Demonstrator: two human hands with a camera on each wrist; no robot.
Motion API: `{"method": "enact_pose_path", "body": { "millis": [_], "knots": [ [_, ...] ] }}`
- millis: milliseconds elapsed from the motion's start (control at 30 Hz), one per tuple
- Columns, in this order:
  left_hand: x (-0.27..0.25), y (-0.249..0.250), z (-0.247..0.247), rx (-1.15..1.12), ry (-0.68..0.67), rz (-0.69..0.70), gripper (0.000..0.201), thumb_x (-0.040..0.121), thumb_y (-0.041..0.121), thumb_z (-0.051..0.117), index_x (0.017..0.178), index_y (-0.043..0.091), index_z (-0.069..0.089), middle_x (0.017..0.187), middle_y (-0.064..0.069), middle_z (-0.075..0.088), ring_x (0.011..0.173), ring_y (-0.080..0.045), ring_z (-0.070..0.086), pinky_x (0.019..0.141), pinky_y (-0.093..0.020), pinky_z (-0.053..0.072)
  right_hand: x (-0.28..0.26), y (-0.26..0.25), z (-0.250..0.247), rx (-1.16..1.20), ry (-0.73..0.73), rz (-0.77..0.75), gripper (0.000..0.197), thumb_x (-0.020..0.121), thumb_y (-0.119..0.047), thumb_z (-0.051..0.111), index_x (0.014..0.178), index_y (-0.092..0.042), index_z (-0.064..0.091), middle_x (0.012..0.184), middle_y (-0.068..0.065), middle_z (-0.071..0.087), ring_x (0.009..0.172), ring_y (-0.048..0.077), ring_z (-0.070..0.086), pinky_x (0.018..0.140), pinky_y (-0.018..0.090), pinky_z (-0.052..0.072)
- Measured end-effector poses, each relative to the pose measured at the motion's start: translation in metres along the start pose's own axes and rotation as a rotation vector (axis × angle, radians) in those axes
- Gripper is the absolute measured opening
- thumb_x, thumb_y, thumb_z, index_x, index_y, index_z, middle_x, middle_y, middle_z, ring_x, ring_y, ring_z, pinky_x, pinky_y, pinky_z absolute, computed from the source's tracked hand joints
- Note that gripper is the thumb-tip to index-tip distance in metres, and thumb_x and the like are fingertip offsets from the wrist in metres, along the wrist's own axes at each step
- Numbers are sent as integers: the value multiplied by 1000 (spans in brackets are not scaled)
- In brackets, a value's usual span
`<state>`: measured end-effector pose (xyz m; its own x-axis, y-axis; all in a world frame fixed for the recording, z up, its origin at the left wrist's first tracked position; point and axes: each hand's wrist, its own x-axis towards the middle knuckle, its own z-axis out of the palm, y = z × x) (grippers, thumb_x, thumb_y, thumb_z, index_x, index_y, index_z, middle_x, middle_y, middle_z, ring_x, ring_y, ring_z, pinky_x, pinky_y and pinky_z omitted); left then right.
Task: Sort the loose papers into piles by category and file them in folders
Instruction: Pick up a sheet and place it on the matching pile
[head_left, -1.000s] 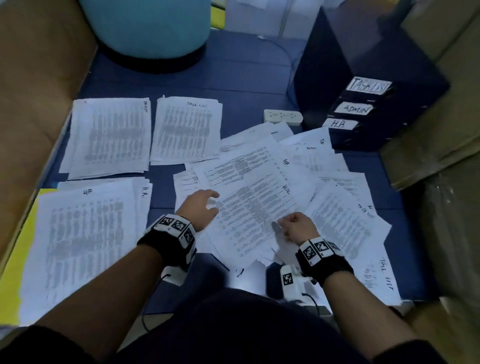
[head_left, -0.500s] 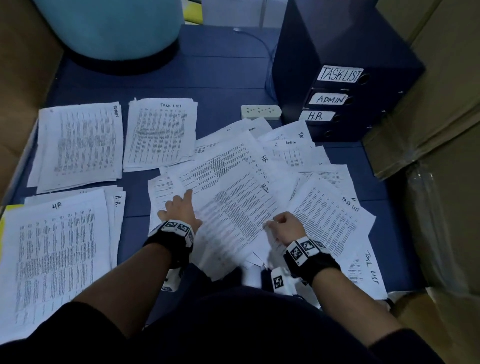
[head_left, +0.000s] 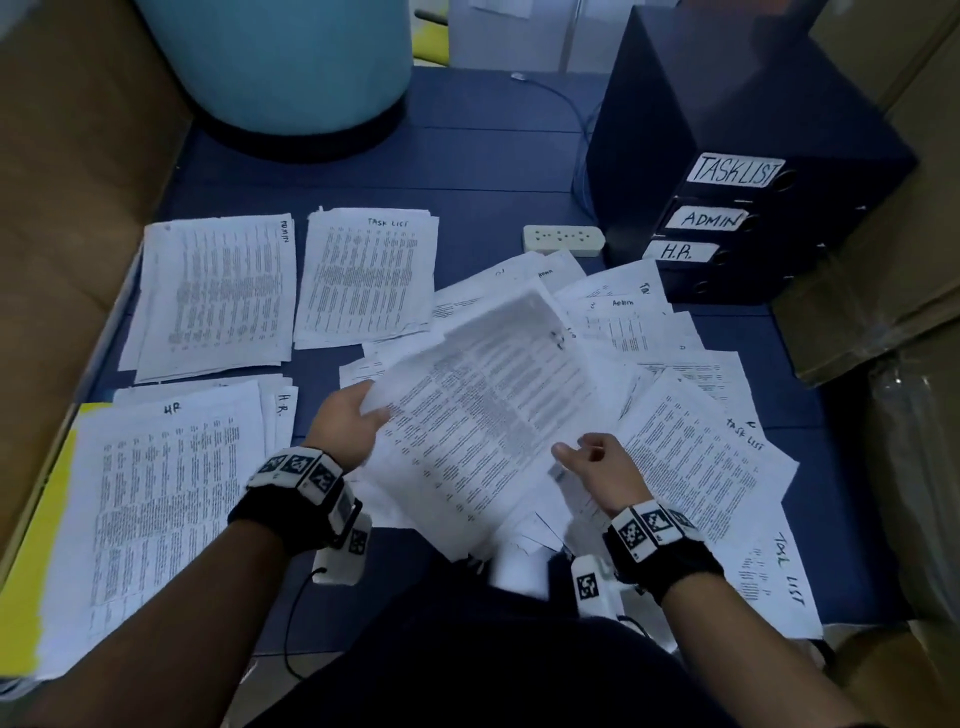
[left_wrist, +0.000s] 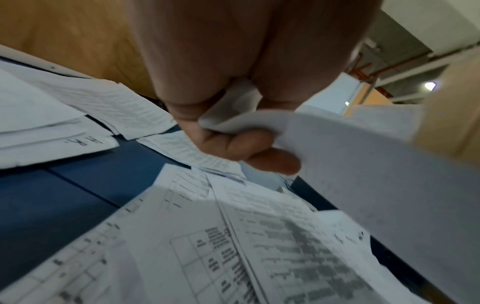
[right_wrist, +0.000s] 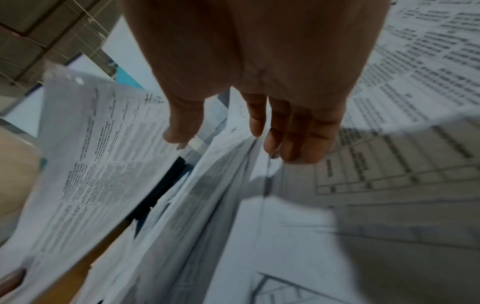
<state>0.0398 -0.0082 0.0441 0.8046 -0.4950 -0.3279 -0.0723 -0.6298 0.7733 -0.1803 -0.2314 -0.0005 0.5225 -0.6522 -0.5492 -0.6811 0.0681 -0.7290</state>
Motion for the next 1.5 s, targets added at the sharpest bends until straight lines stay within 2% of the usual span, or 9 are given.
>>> {"method": "enact_pose_path", "body": {
  "millis": [200, 300, 400, 500, 567, 733, 967, 1300, 1500],
  "knots": [
    [-8, -4, -11, 2, -90, 49, 18, 86, 10, 66, 103, 15, 61, 94, -1, 67, 87, -23, 64, 76, -32, 52, -8, -42, 24, 145, -71, -89, 29, 87, -37, 69, 98, -14, 56, 80, 1, 58, 71, 20, 60, 62, 29, 52],
    [-6, -5, -6, 100, -195, 30, 29, 76, 16, 72, 102, 11, 62, 87, 5, 67, 90, -23, 64, 67, -15, 47, -7, -63, 23, 98, -67, -187, 13, 92, -19, 63, 104, -17, 63, 93, 4, 69, 85, 24, 64, 77, 34, 51],
    [5, 0, -1, -36, -180, -52, 72, 67, 38, 76, 124, 2, 53, 115, -12, 66, 111, -32, 60, 92, -33, 50, -2, -75, 17, -25, -157, -210, 20, 91, -16, 64, 110, -9, 63, 102, 9, 69, 93, 24, 64, 80, 35, 52],
    [12, 10, 9, 93, -53, -28, 24, 83, 24, 70, 80, 6, 55, 82, -5, 57, 86, -28, 53, 65, -31, 40, 5, -80, 12, -54, -234, -181, 21, 91, -20, 66, 109, -9, 65, 105, 9, 70, 99, 26, 65, 92, 44, 51],
    [17, 14, 14, 102, 34, -13, 34, 87, 13, 65, 64, 12, 39, 66, 1, 41, 74, -23, 42, 59, -32, 27, 15, -83, 5, -24, -200, -159, 24, 92, -27, 65, 108, -10, 63, 105, 6, 70, 94, 21, 66, 87, 40, 53],
    [36, 1, 13, 55, 138, -83, 23, 86, 9, 63, 71, -3, 50, 67, -11, 45, 67, -24, 45, 59, -33, 33, 72, -77, -16, -271, 192, 22, 60, 88, -39, 68, 132, -6, 46, 135, 14, 52, 119, 31, 53, 94, 38, 43],
    [47, -5, 8, -8, 108, -105, 15, 87, 4, 62, 73, -1, 61, 71, -14, 61, 69, -27, 58, 65, -30, 44, 97, -67, 4, -665, 260, 224, 83, 77, -44, 78, 137, -5, 38, 142, 17, 39, 131, 35, 36, 99, 51, 42],
    [52, -2, 10, 9, 67, -50, 24, 89, 21, 66, 81, -1, 68, 74, -10, 66, 67, -21, 59, 59, -24, 41, 87, -58, -43, -177, 407, -155, 12, 96, -10, 53, 89, -11, 62, 71, 3, 57, 65, 22, 53, 55, 24, 40],
    [48, 16, 16, 91, 36, 19, 39, 88, 24, 66, 56, 7, 51, 54, 0, 47, 54, -19, 44, 49, -26, 31, 75, -51, -52, -264, 431, -145, 8, 100, -11, 47, 97, -18, 48, 86, 2, 61, 68, 24, 62, 56, 24, 44]
  ]
}}
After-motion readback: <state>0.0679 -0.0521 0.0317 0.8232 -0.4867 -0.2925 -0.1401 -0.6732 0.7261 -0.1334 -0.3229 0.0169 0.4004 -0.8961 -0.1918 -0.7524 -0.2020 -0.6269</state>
